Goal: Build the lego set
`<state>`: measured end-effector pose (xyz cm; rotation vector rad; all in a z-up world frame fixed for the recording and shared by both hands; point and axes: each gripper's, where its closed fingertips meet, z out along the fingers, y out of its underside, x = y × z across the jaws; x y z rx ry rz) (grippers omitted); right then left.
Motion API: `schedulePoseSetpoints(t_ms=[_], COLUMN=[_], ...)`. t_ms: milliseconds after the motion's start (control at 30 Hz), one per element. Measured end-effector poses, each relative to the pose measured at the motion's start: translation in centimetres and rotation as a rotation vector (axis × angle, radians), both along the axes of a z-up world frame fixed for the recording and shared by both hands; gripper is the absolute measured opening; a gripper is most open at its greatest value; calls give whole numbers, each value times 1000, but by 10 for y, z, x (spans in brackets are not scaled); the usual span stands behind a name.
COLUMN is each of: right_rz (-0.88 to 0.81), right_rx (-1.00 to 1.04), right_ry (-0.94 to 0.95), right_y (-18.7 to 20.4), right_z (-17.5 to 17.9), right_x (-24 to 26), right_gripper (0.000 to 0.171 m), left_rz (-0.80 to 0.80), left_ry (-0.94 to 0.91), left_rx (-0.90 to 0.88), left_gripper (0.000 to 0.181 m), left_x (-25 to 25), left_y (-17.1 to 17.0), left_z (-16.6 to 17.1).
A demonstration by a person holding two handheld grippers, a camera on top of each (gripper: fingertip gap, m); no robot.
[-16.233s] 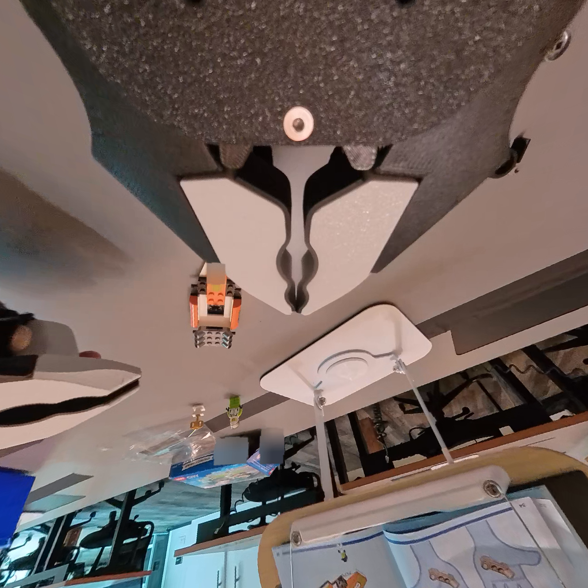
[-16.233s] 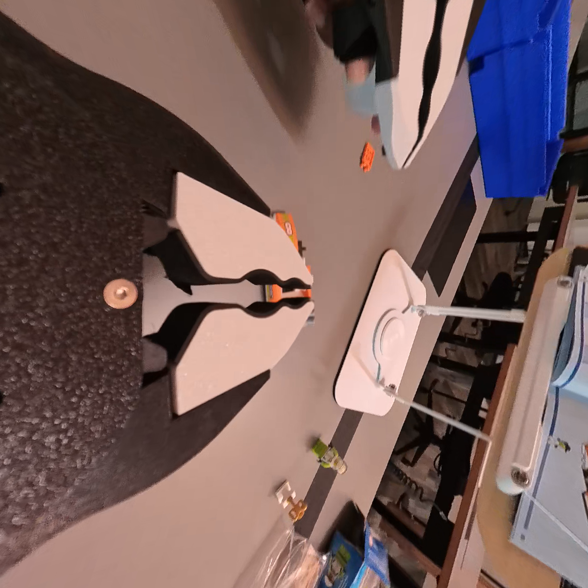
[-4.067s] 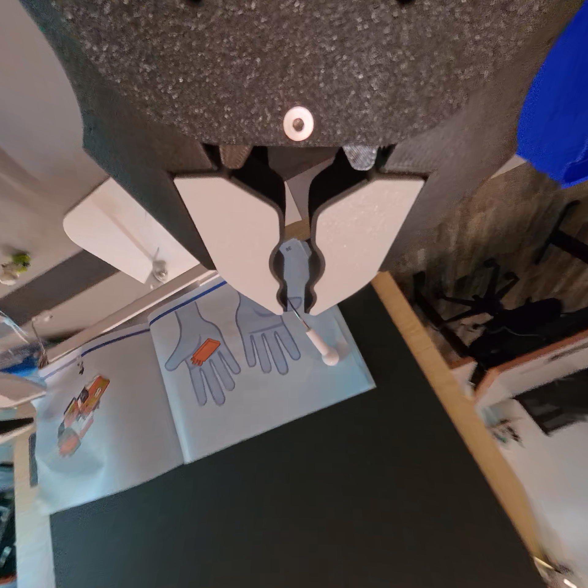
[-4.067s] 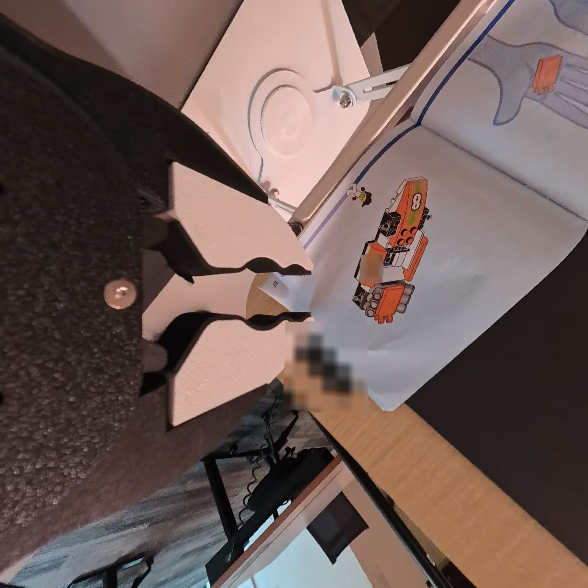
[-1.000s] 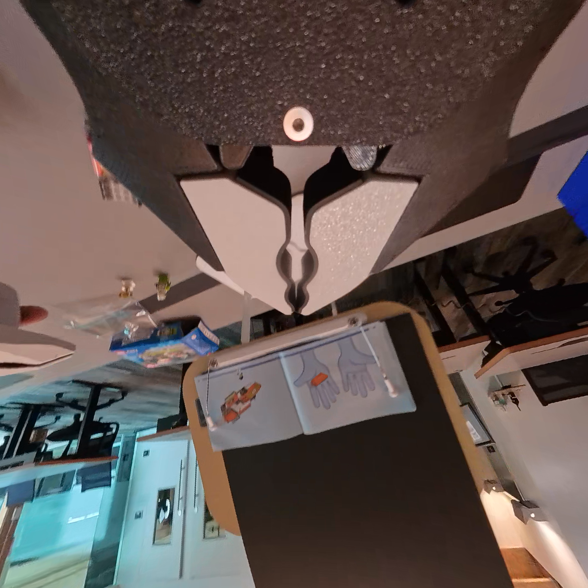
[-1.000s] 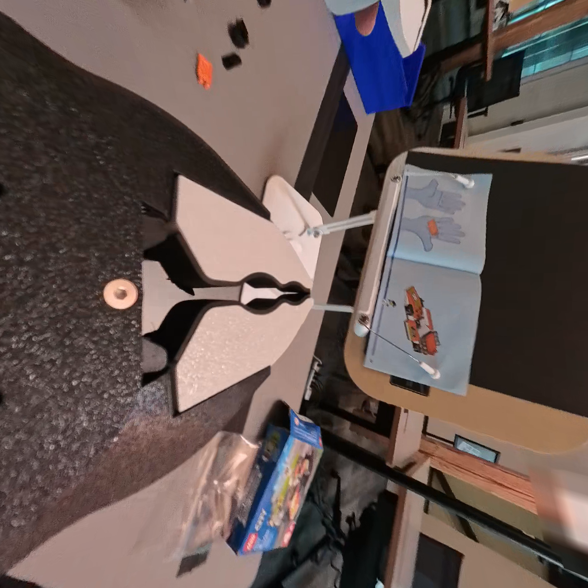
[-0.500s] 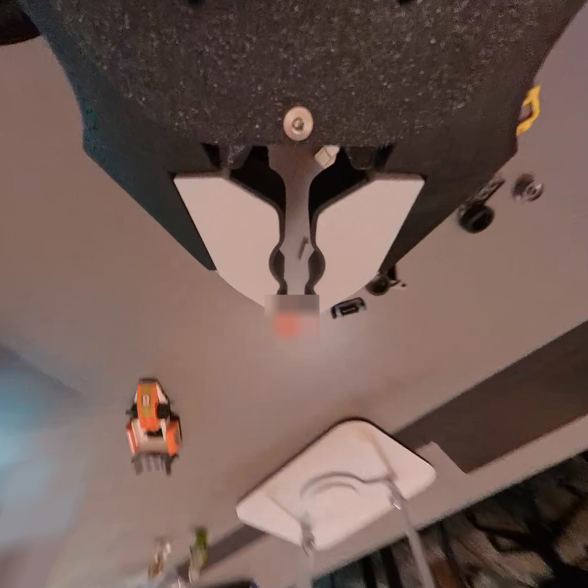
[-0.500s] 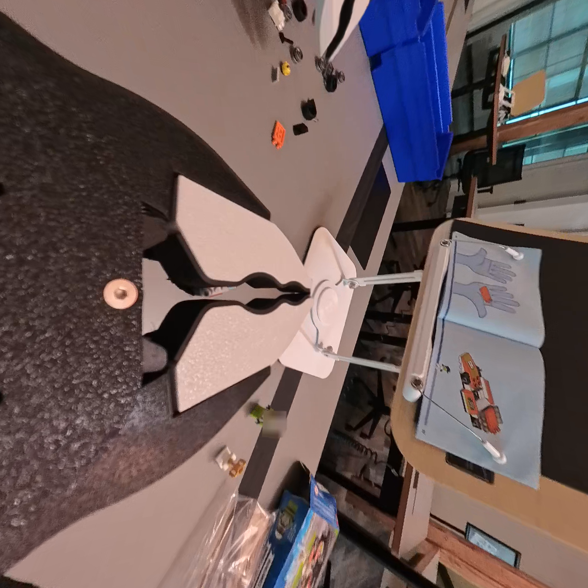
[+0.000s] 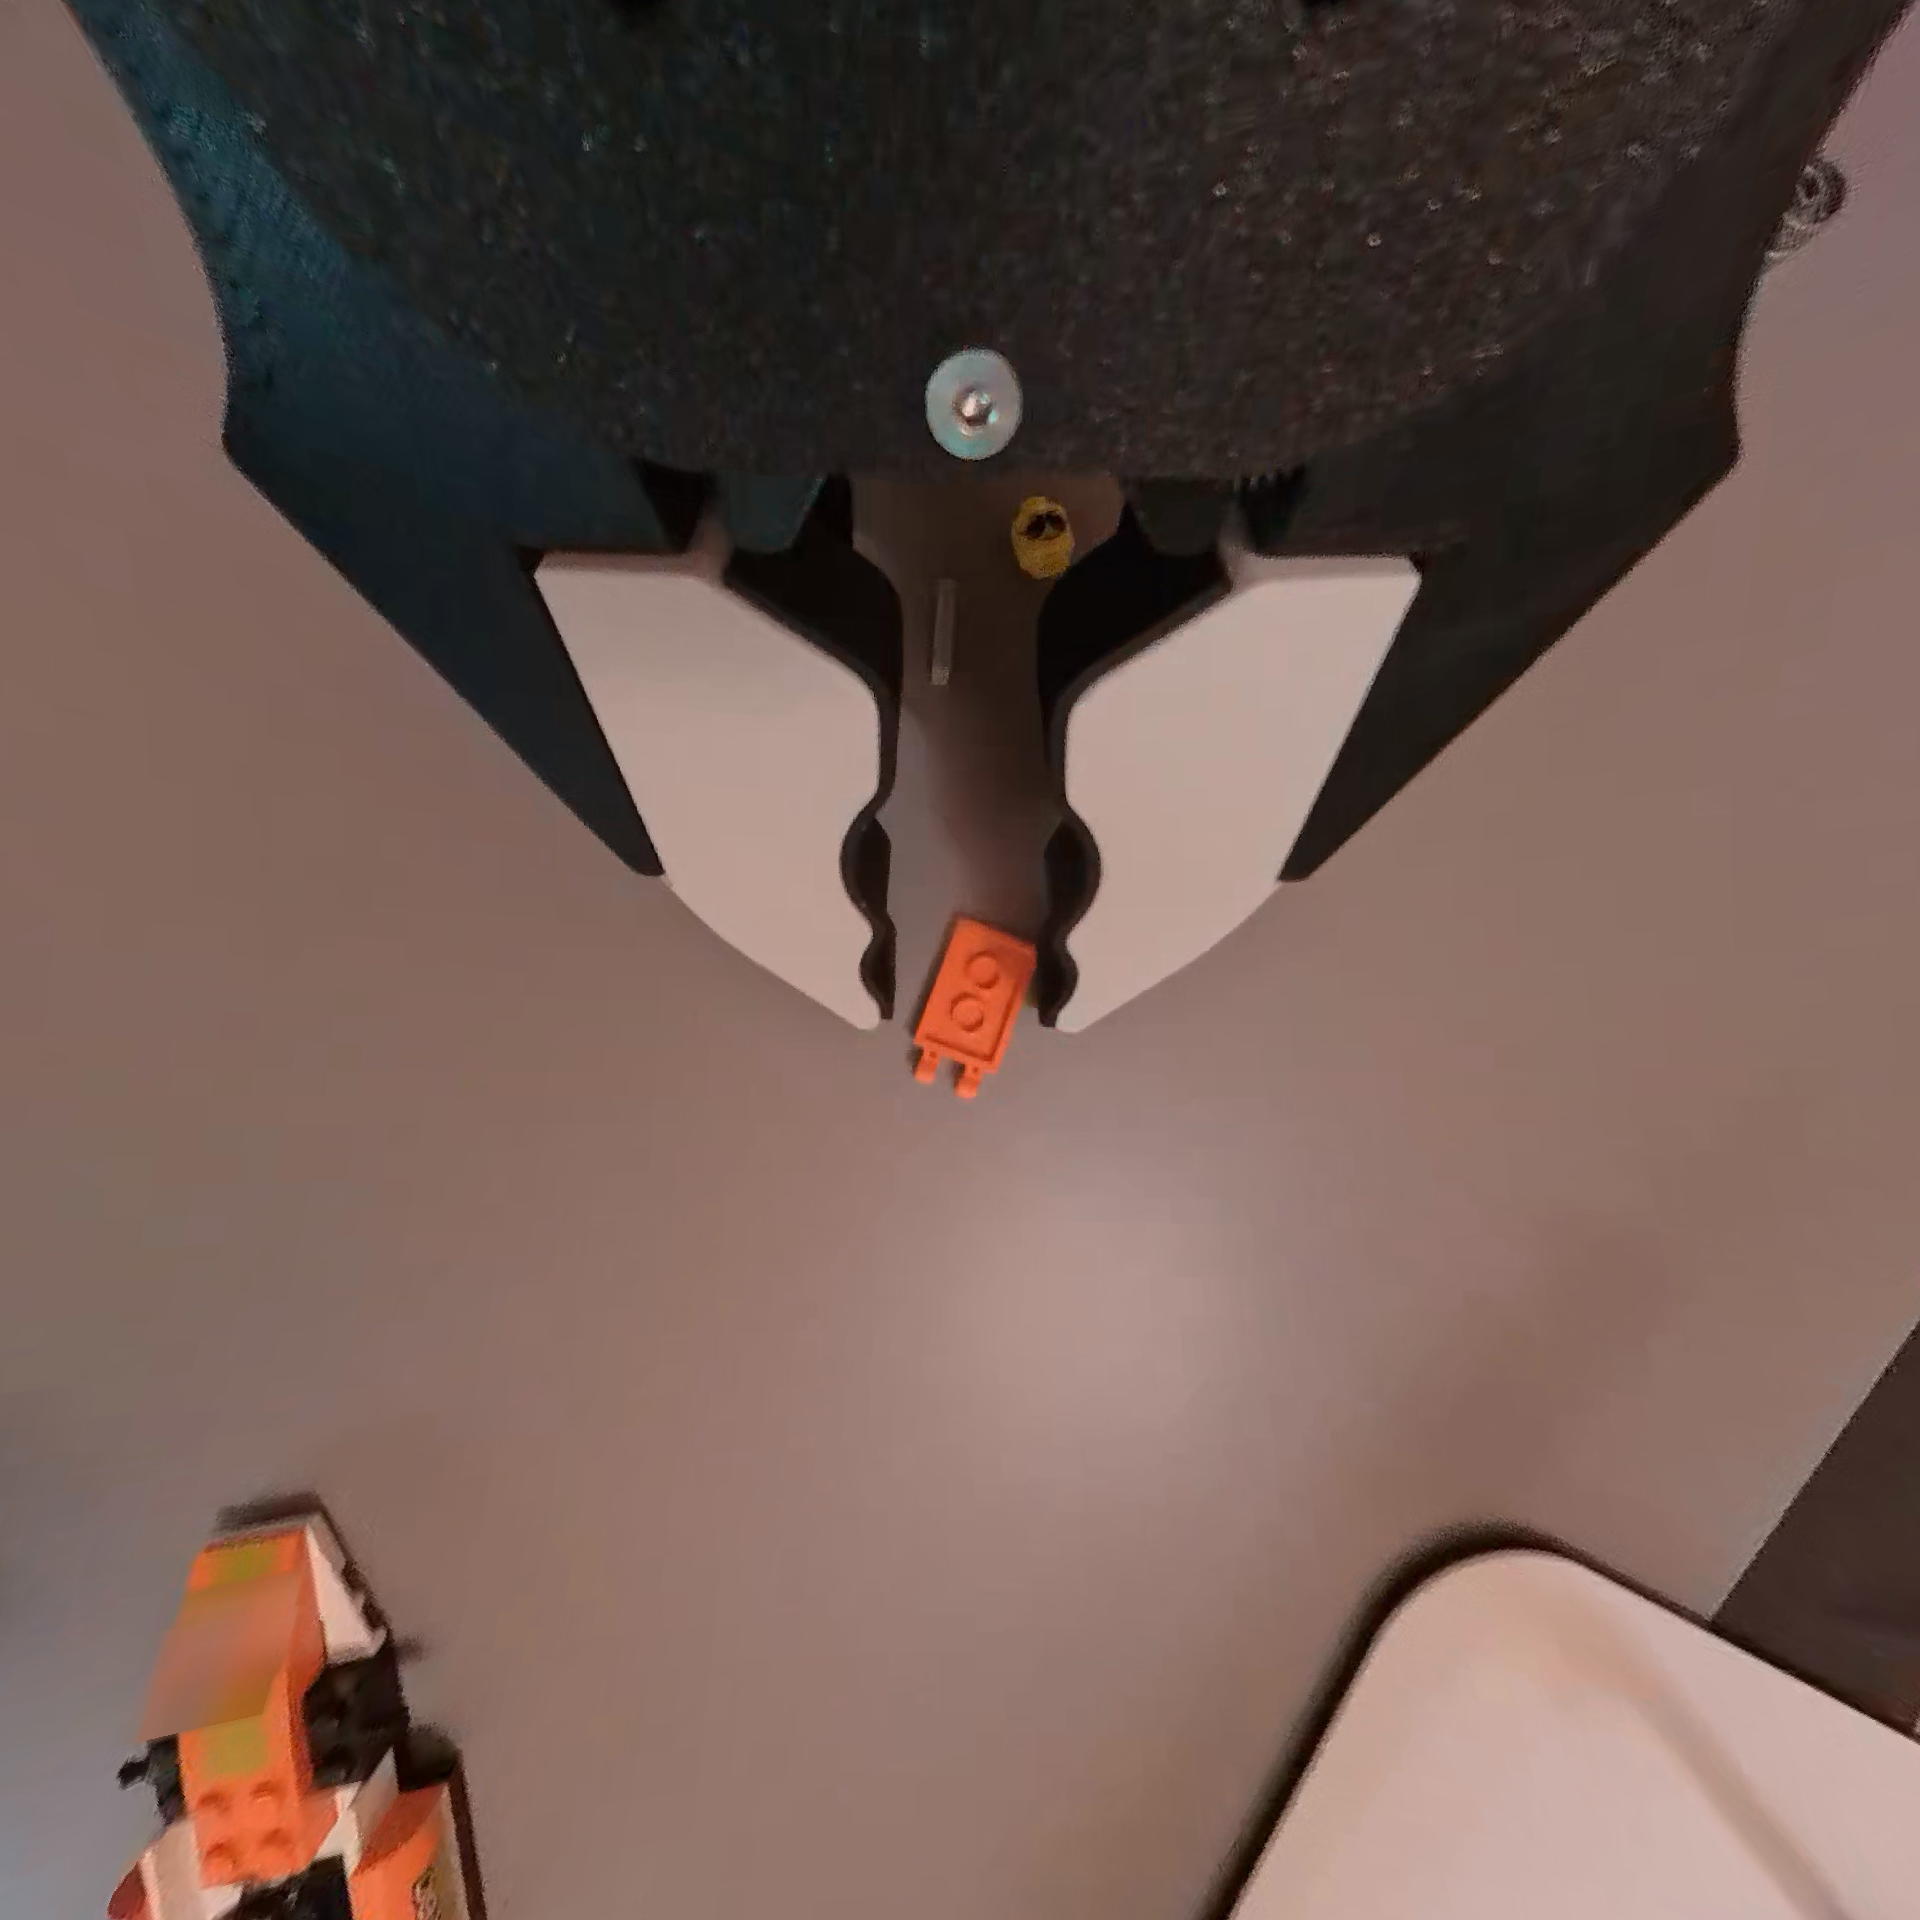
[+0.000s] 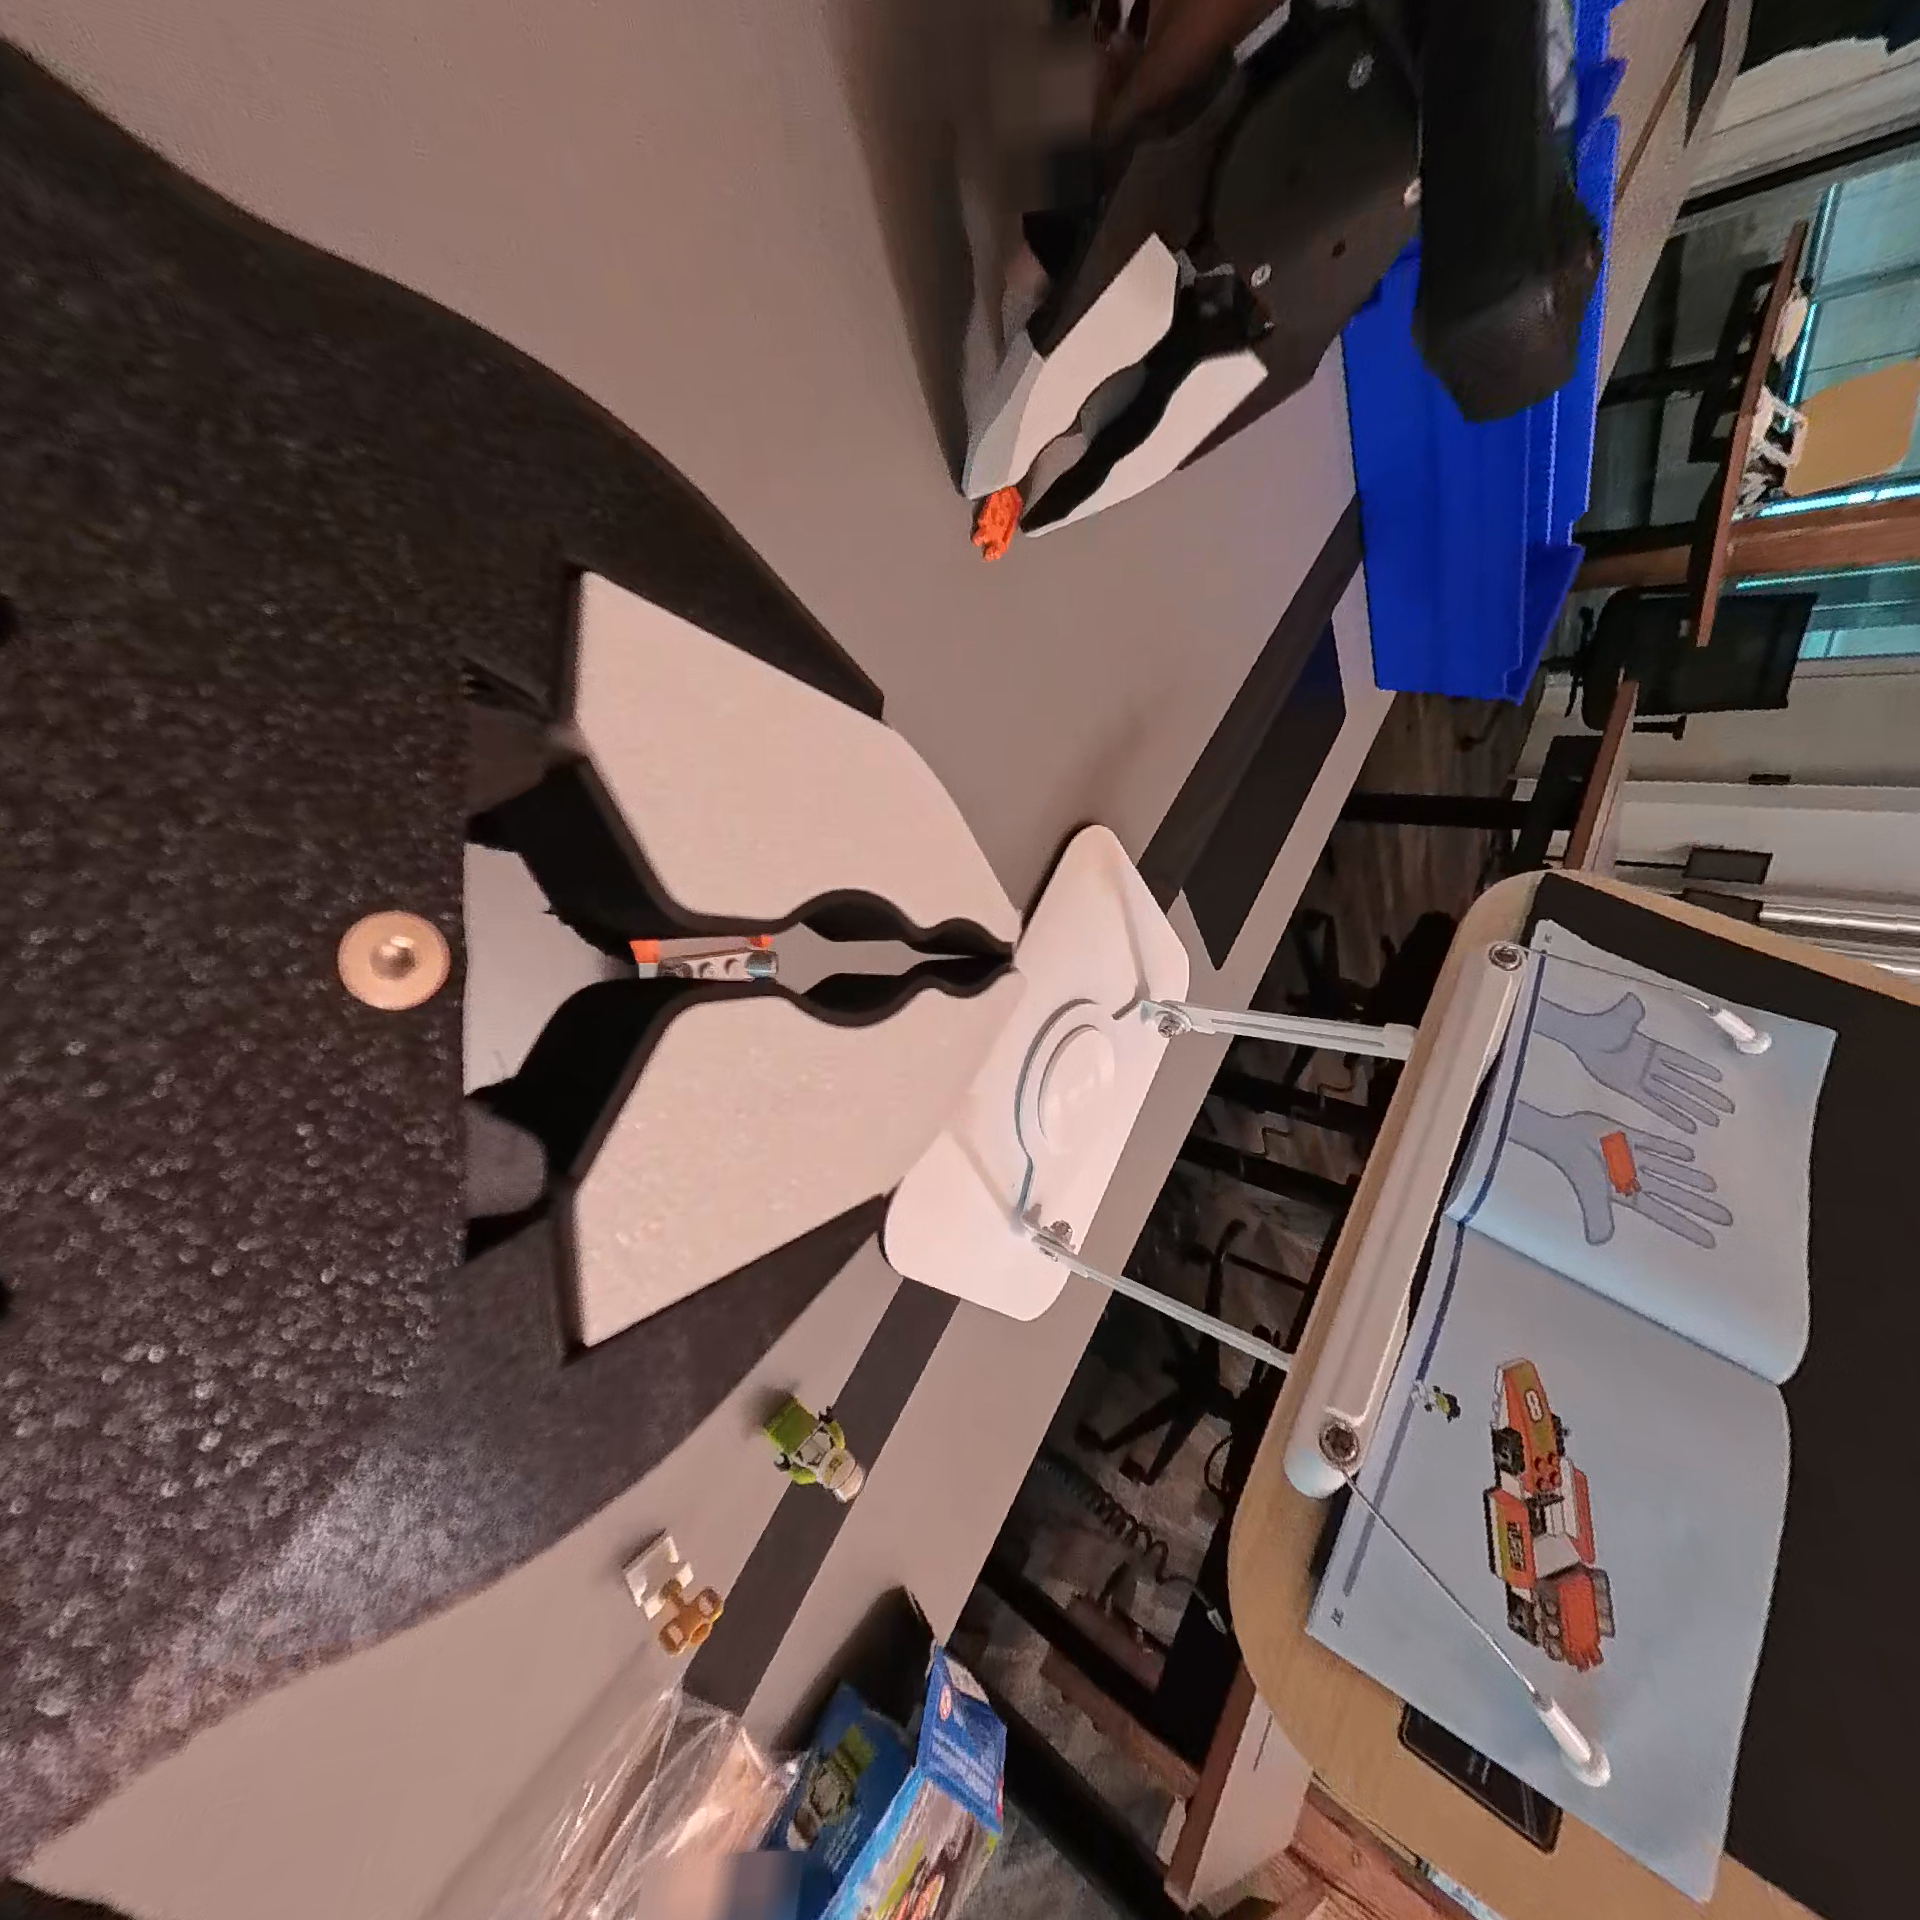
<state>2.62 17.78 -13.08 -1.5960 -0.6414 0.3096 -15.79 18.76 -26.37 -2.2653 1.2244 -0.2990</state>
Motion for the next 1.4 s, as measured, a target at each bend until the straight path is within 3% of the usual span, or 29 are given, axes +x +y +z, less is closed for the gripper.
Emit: schedulePoseSetpoints(t_ms=[67, 300, 600, 800, 967, 1167, 1400], right_rz=[-5, -75, -163, -196, -207, -176, 156], right_rx=[-9, 2, 36, 63, 77, 81, 28], right_ry=[6, 33, 91, 100, 123, 133, 175], right_y=[2, 6, 6, 3, 0, -3, -24], right_z=[-2, 4, 22, 32, 42, 44, 42], right_x=[1, 12, 20, 22, 25, 21, -12], right_gripper=[0, 0, 0, 0, 0, 0, 12], left_rz=[-7, 21, 54, 63, 51, -64, -146], left_ry=[2, -7, -279, -534, -790, -1238, -1664], left_rx=[-28, 31, 164, 148, 14, -286, -494], left_gripper=[17, 16, 16, 16, 16, 16, 15], left_x=[1, 4, 45, 81, 112, 143, 141], left_y=[-1, -1, -32, -58, -81, -97, -71], left_z=[0, 3, 52, 83, 99, 140, 180])
